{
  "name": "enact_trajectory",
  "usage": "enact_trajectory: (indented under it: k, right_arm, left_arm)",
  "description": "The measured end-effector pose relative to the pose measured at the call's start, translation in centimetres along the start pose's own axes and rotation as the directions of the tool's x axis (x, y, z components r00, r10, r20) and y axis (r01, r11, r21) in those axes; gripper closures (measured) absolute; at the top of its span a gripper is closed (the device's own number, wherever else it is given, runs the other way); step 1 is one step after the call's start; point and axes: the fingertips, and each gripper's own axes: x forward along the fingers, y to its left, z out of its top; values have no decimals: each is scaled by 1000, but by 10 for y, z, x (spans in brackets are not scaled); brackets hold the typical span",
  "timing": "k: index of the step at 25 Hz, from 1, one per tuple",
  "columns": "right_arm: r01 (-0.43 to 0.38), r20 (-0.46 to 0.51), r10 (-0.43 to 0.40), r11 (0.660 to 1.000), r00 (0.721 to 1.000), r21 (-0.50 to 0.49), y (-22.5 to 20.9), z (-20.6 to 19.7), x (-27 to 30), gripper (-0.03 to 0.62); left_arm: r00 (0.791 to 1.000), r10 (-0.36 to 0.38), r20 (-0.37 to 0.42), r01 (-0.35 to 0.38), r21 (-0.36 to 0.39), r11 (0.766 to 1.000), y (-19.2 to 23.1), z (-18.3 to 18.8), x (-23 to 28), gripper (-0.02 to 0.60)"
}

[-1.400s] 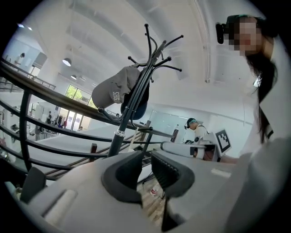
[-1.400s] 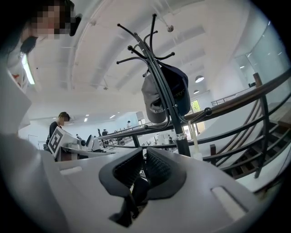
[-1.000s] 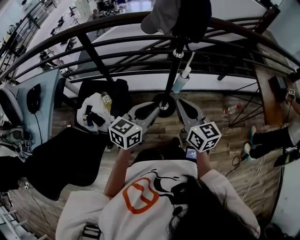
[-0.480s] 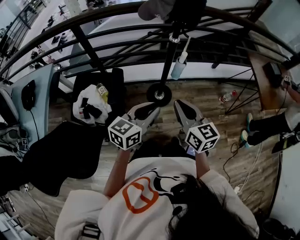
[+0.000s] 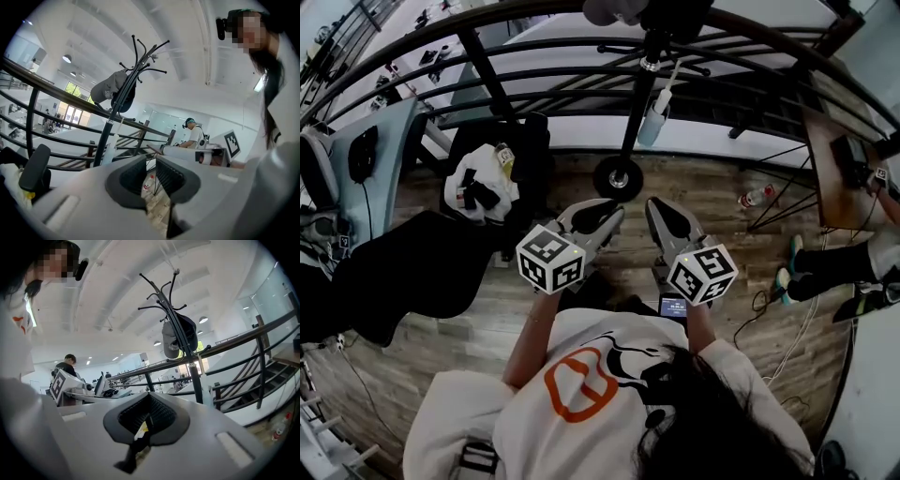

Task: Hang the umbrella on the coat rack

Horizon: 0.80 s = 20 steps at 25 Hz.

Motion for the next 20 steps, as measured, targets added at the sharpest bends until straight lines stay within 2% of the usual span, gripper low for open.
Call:
enact_trajectory:
  k: [13, 20]
  right_arm:
    - [-60, -33, 60, 998, 998, -2, -11, -21, -114, 588]
    - [-118, -46, 117, 993, 992, -6, -1, -34, -148, 588]
  left_arm:
    - [998, 67, -9, -67, -2, 998, -111, -48, 17, 535]
    - [992, 126, -4, -126, 9, 992, -146, -68, 8, 535]
